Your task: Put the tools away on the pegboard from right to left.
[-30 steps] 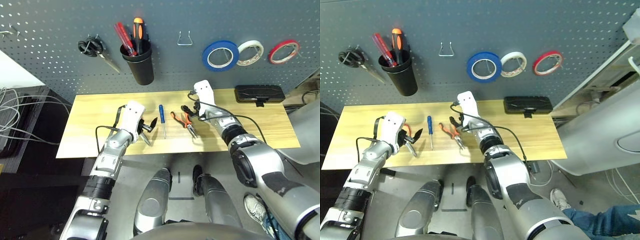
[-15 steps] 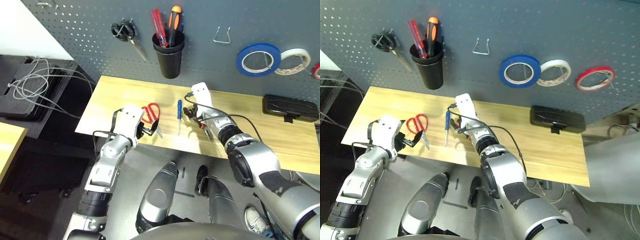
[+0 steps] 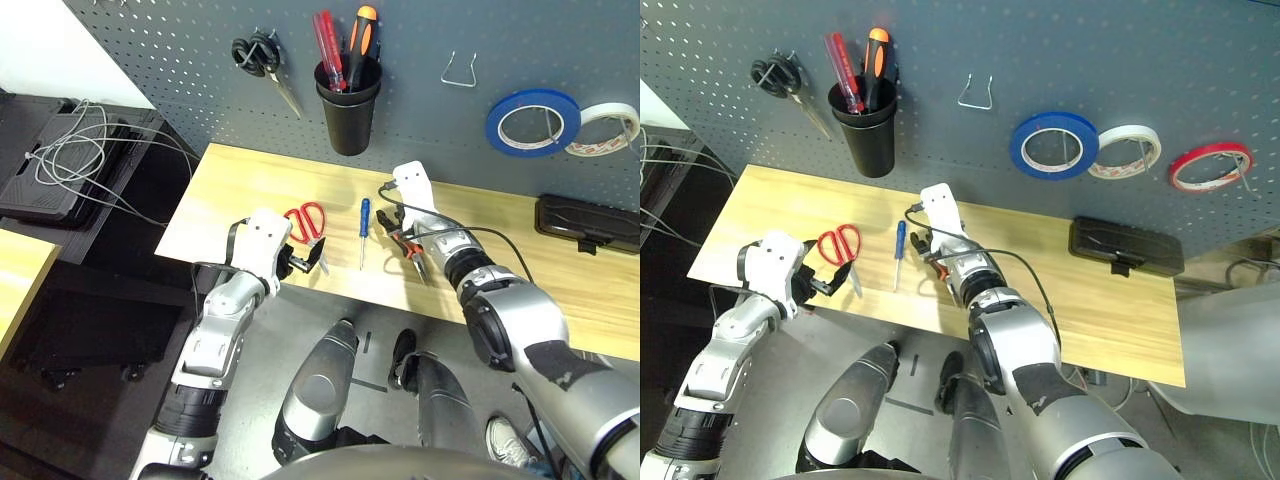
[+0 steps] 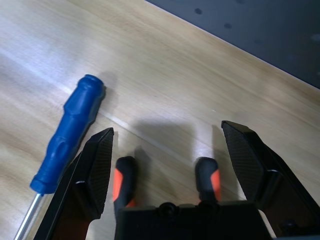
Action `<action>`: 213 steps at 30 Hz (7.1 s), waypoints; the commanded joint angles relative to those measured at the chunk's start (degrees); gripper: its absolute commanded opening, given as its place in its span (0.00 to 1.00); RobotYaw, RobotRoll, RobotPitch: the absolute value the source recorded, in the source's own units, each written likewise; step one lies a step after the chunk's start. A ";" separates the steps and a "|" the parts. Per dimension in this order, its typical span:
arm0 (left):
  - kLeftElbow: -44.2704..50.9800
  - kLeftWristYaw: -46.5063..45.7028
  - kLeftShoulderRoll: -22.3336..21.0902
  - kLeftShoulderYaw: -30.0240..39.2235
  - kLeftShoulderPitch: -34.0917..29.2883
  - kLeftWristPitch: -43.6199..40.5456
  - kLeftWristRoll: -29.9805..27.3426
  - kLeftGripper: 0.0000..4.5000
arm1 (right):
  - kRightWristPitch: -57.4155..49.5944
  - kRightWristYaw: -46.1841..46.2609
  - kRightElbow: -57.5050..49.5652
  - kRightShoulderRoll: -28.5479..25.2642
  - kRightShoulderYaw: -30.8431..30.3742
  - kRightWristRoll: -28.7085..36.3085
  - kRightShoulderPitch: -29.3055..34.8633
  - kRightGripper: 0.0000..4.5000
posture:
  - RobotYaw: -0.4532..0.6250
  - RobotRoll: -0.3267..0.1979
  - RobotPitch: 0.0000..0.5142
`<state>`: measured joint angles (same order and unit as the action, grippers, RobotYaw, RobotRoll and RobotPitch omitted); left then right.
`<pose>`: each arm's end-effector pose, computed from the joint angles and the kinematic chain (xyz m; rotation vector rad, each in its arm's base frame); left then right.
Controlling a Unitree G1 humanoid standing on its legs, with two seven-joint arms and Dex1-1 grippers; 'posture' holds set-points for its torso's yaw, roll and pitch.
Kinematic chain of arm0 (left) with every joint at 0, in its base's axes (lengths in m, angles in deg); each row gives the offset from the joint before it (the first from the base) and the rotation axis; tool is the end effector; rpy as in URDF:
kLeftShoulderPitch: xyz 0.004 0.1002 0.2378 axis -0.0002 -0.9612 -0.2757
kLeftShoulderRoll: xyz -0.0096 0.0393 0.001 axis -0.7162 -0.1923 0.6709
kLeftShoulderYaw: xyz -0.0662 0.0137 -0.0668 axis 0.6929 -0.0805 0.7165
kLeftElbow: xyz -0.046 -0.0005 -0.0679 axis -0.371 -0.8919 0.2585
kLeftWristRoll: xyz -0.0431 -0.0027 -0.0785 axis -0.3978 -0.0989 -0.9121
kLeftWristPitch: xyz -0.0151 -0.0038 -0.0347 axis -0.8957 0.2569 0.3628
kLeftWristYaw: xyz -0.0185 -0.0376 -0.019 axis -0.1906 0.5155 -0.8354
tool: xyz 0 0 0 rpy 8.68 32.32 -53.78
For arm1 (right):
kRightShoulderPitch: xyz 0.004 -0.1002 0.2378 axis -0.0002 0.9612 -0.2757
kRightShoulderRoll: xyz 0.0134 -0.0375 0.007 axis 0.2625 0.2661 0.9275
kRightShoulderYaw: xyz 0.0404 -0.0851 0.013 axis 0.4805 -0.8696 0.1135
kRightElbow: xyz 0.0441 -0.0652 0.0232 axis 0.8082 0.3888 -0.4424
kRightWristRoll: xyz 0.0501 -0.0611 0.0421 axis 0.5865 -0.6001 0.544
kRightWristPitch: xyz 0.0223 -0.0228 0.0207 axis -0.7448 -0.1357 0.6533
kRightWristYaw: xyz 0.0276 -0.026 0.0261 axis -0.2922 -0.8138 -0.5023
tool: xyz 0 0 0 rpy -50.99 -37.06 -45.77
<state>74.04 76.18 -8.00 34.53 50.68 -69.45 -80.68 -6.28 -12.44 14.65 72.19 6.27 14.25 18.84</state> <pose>0.2125 0.1844 0.0852 0.2534 0.1330 -0.4215 0.3246 -0.1192 0.0797 -0.2344 0.4294 0.3031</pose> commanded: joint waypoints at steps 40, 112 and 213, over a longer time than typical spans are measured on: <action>-1.45 7.06 0.25 -4.22 -0.09 5.75 -3.65 1.00 | -13.02 1.56 -8.68 -1.63 -0.45 -0.09 7.05 0.99 | 0.76 0.62 0.64; -5.41 13.18 2.65 -3.26 11.15 20.49 -9.75 1.00 | -13.75 -12.08 -65.62 -4.57 1.50 11.69 13.89 0.06 | 0.62 0.62 0.47; -6.05 3.80 6.29 3.16 15.62 20.82 -11.21 1.00 | 47.33 -0.91 -14.09 5.75 6.57 8.80 -16.00 0.52 | 0.70 0.62 0.52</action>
<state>68.28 79.66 -1.56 37.85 66.97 -48.33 -91.88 41.43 -12.19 3.06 77.51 13.01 21.85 1.95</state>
